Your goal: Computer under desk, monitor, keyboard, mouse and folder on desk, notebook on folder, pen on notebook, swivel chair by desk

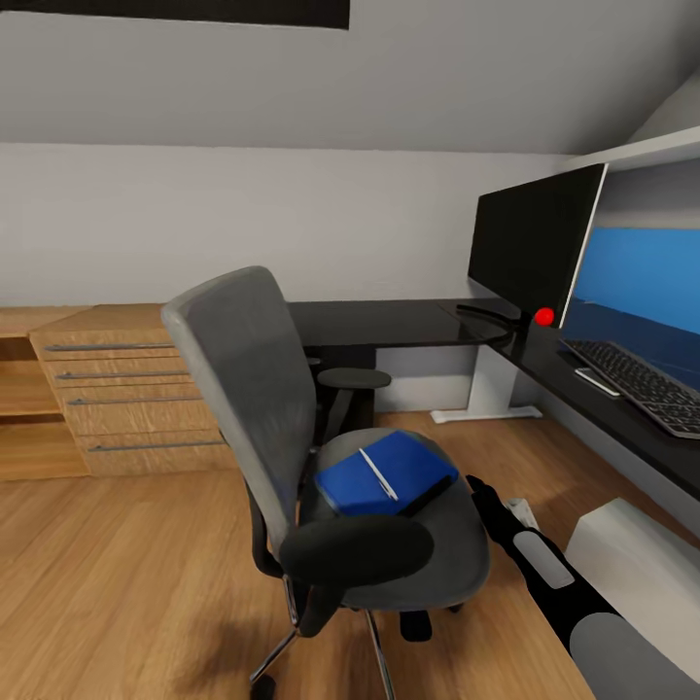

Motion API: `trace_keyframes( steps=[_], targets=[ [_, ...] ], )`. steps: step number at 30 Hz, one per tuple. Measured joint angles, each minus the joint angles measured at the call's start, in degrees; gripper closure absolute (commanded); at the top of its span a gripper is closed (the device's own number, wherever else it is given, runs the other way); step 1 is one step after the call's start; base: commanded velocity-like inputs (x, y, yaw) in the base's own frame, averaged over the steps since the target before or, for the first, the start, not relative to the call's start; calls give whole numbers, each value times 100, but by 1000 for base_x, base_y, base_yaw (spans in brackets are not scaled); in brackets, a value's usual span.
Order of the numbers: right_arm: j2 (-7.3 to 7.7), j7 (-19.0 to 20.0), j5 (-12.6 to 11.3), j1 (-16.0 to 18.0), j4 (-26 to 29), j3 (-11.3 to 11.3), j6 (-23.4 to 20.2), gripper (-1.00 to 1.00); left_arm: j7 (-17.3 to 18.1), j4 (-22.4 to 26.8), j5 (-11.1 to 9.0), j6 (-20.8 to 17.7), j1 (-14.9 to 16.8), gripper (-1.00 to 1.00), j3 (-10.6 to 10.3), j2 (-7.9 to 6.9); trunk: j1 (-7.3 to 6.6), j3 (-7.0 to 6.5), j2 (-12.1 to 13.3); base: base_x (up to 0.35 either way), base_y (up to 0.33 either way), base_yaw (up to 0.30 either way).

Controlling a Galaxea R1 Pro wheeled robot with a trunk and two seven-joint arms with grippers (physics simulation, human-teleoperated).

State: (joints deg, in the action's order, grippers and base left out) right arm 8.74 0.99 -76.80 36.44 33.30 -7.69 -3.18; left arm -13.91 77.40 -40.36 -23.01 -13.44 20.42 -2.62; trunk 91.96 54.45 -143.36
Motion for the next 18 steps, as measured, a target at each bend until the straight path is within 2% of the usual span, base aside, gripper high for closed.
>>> trace_keyframes(
  steps=[7,18],
  targets=[
    [5,-5,5,0,-43,29,5,-100,-8,0,-2,2,0,-100,2,0,0,-5,0,19,-12,19],
    [35,-10,-6,30,-467,45,51,-100,-5,-1,2,6,0,-100,-2,0,-1,-6,0,169,-68,3]
  ],
)
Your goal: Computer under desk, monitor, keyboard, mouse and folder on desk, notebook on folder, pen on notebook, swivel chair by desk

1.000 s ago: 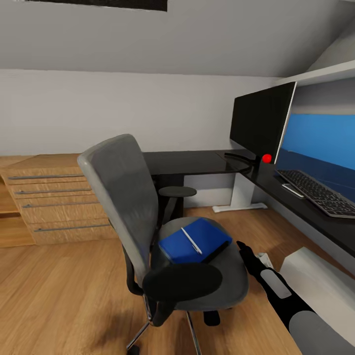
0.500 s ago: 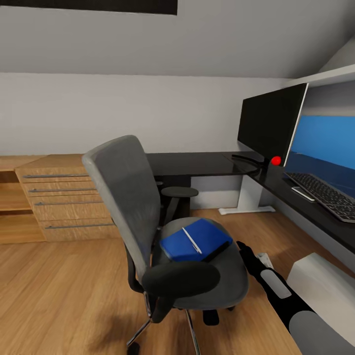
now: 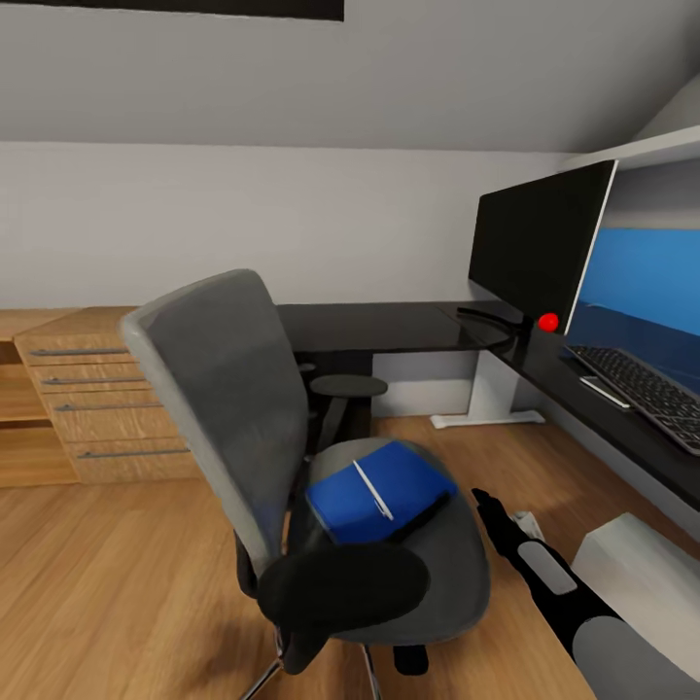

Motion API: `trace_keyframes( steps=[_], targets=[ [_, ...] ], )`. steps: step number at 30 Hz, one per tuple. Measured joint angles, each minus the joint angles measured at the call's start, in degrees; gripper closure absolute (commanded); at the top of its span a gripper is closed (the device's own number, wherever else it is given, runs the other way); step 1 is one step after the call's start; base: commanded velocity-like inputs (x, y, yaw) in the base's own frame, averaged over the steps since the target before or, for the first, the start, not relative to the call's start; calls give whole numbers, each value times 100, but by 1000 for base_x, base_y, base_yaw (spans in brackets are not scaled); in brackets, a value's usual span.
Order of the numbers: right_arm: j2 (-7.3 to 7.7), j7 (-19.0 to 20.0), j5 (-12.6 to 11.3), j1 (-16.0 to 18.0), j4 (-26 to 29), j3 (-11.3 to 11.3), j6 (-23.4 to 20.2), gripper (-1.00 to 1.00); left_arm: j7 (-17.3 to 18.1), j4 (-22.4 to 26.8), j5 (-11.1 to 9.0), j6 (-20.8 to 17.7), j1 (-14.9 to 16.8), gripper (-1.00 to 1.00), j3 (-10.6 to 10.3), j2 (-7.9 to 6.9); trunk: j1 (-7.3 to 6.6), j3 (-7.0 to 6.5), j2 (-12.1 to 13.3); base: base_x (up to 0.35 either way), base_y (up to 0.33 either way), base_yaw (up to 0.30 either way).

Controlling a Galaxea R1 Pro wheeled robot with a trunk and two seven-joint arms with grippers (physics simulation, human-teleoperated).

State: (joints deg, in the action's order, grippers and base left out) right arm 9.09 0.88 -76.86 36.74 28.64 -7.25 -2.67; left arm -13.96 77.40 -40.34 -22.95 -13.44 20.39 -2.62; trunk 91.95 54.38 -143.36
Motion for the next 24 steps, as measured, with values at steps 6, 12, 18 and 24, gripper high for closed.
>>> trace_keyframes(
  steps=[6,12,18,24],
  targets=[
    [21,-1,-6,19,-160,1,4,-100,-2,-1,0,-5,0,-100,5,0,1,0,0,48,-15,1],
    [34,-50,-4,59,-202,2,5,-100,-8,-6,5,-6,5,-100,9,0,1,0,0,14,-4,0],
    [31,-324,-11,89,-223,-3,6,-100,-11,-7,6,-6,7,-100,11,0,1,-6,0,5,-1,65],
    [28,-507,42,105,-228,35,-34,-100,-13,-7,0,-5,6,-100,13,0,1,-27,0,1,0,169]
  ],
)
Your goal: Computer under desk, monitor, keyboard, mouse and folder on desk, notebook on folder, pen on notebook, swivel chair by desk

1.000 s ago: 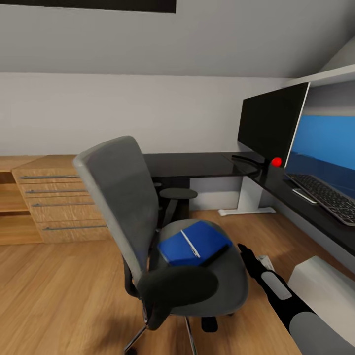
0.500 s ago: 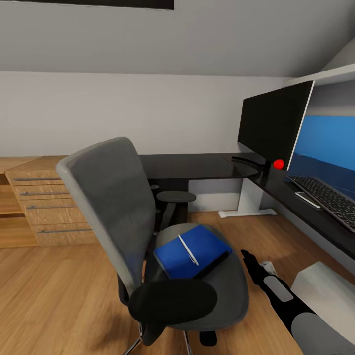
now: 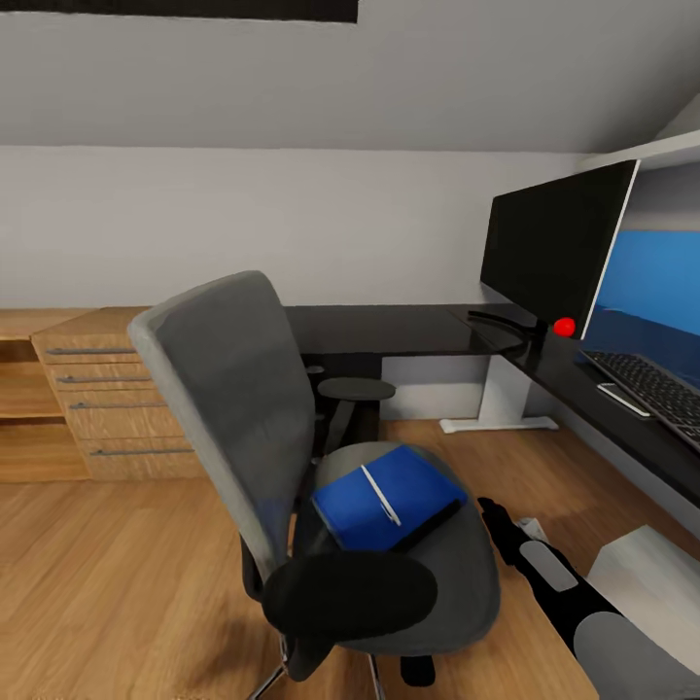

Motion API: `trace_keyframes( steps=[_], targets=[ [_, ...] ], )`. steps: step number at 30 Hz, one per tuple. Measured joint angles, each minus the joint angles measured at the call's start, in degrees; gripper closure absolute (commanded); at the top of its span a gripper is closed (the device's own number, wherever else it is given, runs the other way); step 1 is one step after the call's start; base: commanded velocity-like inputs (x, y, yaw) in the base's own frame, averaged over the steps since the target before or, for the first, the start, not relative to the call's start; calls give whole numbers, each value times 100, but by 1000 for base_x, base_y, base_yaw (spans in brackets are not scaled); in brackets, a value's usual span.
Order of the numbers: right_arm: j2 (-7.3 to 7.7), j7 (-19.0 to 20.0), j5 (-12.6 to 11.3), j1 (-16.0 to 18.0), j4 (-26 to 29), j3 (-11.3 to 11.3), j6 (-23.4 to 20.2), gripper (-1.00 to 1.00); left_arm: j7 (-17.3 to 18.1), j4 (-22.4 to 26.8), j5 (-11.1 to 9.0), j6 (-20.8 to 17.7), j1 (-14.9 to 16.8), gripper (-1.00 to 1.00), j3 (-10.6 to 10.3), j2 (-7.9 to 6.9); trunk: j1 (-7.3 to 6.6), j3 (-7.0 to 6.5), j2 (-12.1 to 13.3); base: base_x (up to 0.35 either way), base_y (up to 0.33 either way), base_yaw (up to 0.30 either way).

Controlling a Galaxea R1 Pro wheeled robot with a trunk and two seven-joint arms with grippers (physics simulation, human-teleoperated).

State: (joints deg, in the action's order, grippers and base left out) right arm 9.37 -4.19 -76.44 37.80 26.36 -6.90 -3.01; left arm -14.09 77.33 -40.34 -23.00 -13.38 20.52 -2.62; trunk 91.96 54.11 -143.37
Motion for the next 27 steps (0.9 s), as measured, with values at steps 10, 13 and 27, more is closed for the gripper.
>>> trace_keyframes(
  steps=[10,13,27],
  targets=[
    [-3,-68,-52,0,6,-42,-22,-100,1,-1,-10,-1,2,-100,-1,0,0,-45,0,0,0,211],
    [-3,-70,-49,0,10,-40,-20,-100,1,-1,-11,-1,2,-100,-1,0,0,-59,0,0,0,217],
    [-3,-72,-47,0,13,-40,-2,-100,2,-1,-11,-1,1,-100,-6,0,0,-125,0,0,0,218]
  ],
)
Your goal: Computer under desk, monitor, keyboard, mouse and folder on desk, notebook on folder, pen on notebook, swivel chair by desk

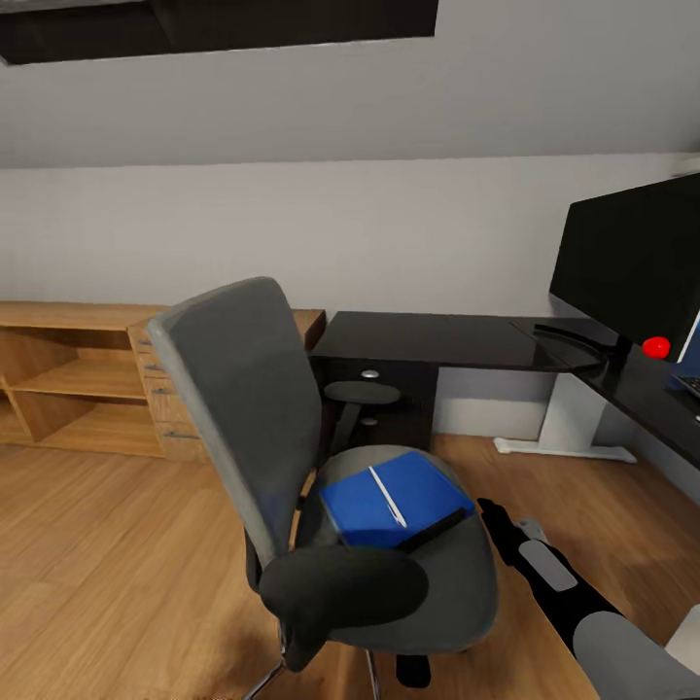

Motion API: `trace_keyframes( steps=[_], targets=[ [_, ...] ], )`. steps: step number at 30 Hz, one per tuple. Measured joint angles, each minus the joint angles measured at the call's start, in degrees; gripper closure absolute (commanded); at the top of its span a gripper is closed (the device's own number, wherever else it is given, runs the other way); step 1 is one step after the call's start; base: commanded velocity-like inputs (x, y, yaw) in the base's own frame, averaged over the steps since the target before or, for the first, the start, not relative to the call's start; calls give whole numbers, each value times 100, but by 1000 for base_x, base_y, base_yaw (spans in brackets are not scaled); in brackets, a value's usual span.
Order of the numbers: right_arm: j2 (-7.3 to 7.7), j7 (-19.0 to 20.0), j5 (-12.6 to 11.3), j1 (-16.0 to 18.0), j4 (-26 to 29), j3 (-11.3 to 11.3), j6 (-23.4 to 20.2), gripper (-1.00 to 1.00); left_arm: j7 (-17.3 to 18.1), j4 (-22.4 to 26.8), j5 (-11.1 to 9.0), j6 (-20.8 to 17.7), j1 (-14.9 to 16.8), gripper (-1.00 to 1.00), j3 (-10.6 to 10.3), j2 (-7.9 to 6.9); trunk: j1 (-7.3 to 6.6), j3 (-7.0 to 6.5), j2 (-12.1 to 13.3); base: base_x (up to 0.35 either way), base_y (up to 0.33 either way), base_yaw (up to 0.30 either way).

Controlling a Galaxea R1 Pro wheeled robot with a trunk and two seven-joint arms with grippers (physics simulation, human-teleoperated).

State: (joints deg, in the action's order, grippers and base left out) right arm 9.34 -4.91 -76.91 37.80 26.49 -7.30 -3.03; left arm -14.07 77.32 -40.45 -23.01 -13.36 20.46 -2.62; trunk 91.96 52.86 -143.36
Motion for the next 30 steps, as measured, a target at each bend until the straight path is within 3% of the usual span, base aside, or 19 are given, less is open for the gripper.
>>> trace_keyframes(
  steps=[30],
  targets=[
    [-52,-4,11,-5,1,-9,41,-100,19,8,1,-12,0,-100,-21,20,0,-143,0,0,0,217]
  ],
)
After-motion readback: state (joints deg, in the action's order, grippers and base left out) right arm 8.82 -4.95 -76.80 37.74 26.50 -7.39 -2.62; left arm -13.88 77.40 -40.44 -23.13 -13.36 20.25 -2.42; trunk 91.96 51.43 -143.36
